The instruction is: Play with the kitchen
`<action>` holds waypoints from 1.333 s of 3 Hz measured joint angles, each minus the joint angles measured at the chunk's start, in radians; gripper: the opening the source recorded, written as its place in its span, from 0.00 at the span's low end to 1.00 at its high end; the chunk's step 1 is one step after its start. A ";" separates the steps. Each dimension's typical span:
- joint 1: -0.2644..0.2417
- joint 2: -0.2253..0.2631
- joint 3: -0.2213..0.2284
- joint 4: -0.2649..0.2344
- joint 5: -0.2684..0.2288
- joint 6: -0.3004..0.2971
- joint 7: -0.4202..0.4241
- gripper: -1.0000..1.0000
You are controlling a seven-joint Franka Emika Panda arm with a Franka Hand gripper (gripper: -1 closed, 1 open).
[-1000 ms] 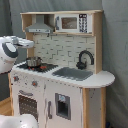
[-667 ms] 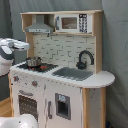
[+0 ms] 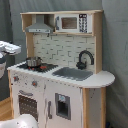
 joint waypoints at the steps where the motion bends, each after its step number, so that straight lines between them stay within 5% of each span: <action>1: 0.037 -0.068 0.011 -0.001 0.000 -0.051 0.068 1.00; 3: 0.056 -0.139 0.066 0.001 0.000 -0.150 0.225 1.00; 4: 0.051 -0.133 0.069 0.016 0.005 -0.216 0.307 1.00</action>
